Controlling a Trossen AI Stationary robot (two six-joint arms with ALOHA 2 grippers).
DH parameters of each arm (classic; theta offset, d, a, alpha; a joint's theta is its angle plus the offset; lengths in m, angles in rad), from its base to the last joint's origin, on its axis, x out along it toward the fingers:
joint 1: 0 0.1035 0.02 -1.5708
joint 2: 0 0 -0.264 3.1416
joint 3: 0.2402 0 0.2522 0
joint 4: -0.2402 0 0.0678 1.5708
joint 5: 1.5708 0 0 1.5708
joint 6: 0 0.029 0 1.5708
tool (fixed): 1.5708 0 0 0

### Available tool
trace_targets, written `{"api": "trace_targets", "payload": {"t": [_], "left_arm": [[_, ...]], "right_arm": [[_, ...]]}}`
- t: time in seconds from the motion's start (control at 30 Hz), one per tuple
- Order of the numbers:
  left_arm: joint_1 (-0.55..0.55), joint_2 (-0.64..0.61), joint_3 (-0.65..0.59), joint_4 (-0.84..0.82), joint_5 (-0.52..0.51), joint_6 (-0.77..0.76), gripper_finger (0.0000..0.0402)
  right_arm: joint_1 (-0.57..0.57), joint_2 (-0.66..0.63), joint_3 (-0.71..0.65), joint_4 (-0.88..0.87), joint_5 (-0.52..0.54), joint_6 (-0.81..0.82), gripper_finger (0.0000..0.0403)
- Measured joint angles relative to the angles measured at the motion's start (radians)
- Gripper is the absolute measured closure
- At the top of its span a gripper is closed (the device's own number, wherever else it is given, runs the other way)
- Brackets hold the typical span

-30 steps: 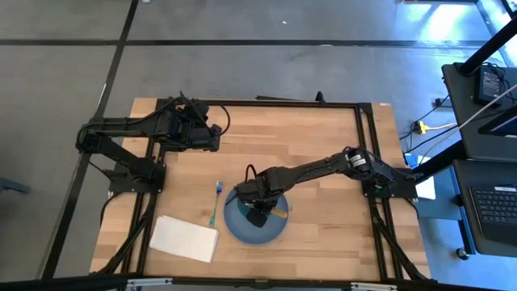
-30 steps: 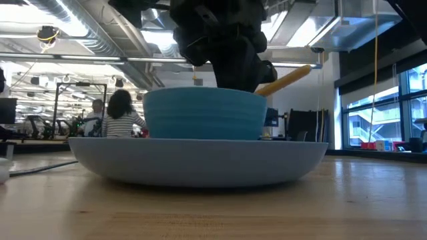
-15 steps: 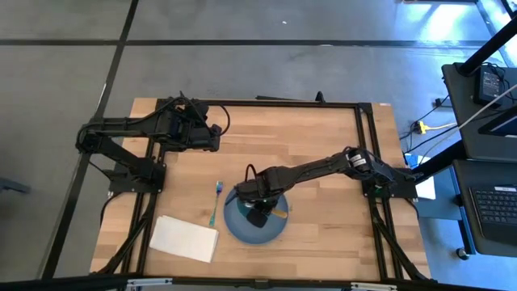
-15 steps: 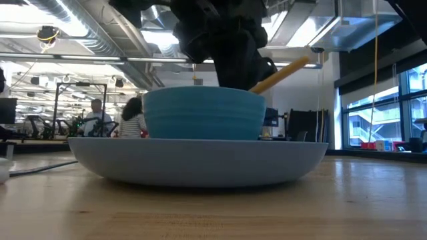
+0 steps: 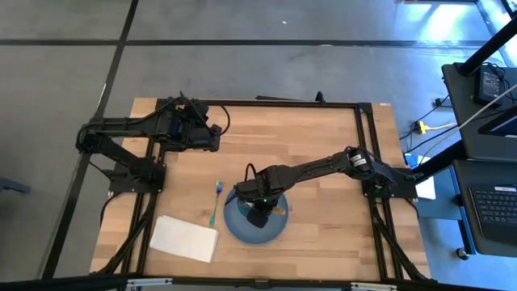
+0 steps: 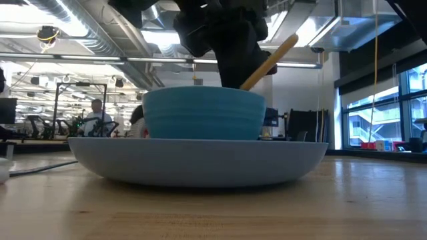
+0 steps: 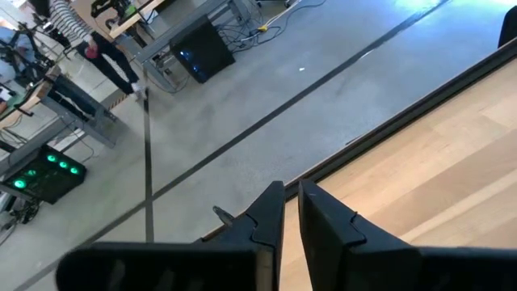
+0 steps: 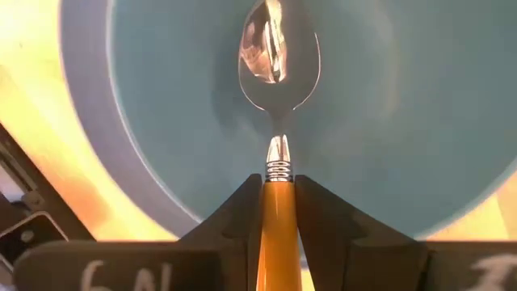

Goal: Set table place
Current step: Put the spoon into the bowl

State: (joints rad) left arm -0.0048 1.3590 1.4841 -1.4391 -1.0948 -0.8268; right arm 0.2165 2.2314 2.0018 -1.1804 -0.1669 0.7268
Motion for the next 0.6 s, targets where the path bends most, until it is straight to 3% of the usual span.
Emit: {"api": "trace_targets", "payload": {"t": [0.17,0.6], "left_arm": [[0.000,0.000,0.000,0.000,0.015,0.000,0.0361],[0.000,0.000,0.000,0.001,0.101,0.000,0.0350]], "right_arm": [[0.000,0.000,0.000,-0.006,-0.044,0.000,0.0326],[0.000,0.000,0.000,-0.001,0.026,-0.026,0.0326]]}}
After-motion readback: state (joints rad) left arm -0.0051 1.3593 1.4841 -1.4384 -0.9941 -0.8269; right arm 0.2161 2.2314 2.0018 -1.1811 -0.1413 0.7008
